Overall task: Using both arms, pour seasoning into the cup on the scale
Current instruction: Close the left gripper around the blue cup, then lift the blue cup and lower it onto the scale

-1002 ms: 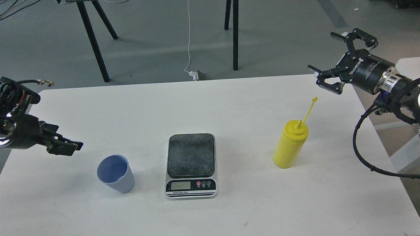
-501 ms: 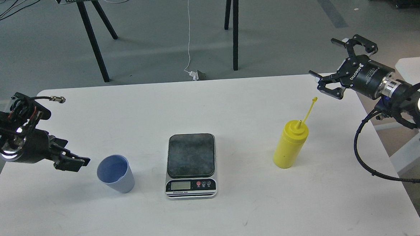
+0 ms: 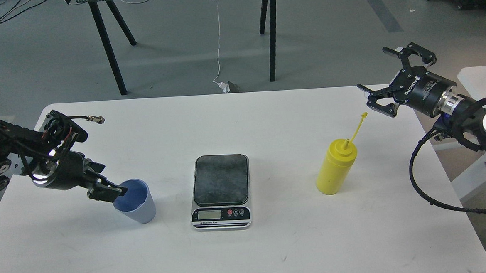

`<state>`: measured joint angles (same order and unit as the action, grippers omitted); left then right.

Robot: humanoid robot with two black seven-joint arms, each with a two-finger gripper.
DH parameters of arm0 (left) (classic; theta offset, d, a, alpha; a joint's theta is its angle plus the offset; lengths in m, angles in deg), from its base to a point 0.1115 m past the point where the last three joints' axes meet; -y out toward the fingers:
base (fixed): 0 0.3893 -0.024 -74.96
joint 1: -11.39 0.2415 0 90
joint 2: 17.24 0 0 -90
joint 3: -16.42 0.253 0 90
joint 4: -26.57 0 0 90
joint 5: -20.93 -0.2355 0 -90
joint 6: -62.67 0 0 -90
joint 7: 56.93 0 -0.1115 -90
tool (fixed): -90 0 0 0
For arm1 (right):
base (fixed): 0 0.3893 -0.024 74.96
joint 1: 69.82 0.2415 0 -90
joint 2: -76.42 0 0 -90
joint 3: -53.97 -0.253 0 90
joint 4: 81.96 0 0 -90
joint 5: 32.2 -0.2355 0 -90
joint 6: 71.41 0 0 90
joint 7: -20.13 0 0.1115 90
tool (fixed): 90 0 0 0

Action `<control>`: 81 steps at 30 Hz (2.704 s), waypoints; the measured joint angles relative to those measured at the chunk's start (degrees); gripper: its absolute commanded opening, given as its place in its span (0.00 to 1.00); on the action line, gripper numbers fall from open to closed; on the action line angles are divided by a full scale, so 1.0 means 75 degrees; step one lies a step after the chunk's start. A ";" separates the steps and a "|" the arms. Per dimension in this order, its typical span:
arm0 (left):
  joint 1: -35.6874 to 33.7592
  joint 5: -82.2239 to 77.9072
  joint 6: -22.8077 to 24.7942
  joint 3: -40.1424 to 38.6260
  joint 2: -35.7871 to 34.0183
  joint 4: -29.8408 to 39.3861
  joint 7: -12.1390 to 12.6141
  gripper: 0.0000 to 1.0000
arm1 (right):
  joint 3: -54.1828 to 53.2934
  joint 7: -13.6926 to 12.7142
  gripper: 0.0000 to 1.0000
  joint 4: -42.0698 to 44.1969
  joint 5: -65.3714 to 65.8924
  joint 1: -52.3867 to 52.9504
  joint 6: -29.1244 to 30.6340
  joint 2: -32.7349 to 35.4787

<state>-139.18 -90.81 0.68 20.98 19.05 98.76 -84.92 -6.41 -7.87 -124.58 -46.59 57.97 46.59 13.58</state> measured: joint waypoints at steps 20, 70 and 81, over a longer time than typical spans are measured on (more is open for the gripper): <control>0.0329 -0.0029 0.0000 0.0005 0.0899 -0.0808 -0.0001 0.94 | -0.0023 0.0000 0.99 0.0012 0.0008 -0.0175 0.0000 0.0046; -0.1871 0.0880 0.0000 -0.0015 0.2550 -0.0692 -0.0002 0.06 | -0.0057 0.0000 0.99 0.0000 -0.0004 -0.0422 0.0000 0.0117; -0.1333 0.0156 -0.0002 0.0027 0.3778 -0.1487 0.0000 0.07 | -0.0060 0.0000 0.99 0.0010 -0.0004 -0.0422 0.0000 0.0126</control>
<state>-149.18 -89.64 0.66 21.18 47.38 87.60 -84.93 -6.86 -7.87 -124.51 -46.62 54.81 46.59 14.53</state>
